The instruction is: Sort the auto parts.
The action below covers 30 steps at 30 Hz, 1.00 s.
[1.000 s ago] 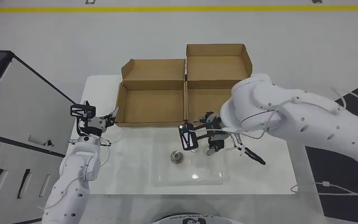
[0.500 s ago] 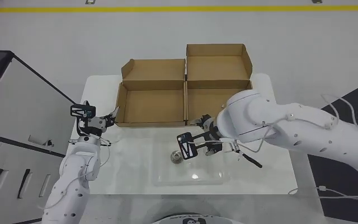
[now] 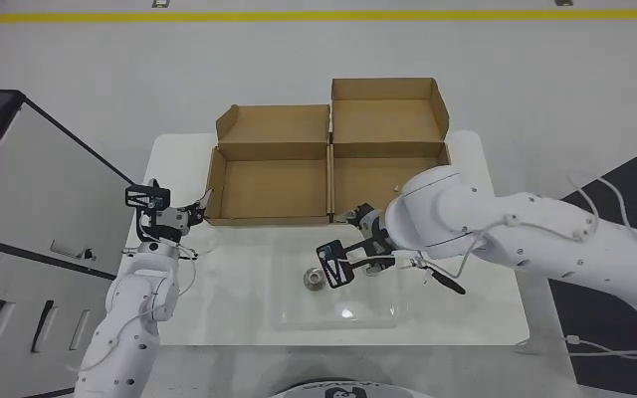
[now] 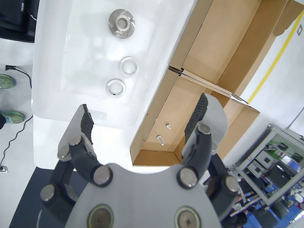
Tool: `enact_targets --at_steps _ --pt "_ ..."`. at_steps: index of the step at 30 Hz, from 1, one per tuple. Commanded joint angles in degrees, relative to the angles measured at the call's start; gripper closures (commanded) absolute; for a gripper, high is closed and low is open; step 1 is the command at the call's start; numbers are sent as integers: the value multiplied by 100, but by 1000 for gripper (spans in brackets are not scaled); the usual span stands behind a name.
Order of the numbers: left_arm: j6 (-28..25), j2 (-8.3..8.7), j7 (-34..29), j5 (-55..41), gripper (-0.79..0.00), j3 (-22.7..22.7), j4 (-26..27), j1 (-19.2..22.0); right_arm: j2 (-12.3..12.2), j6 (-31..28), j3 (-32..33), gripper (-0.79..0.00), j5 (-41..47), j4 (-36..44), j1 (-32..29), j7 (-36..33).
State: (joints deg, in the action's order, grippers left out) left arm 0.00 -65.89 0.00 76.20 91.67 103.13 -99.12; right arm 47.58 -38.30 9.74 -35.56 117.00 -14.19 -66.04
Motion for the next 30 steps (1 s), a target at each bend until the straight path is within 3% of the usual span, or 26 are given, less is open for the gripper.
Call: enact_targets --at_steps 1,30 --pt "0 0 0 0 -785 0 0 0 0 0 0 -785 0 0 0 0" --pt "0 0 0 0 -785 0 0 0 -11 -240 0 -785 142 -236 -243 240"
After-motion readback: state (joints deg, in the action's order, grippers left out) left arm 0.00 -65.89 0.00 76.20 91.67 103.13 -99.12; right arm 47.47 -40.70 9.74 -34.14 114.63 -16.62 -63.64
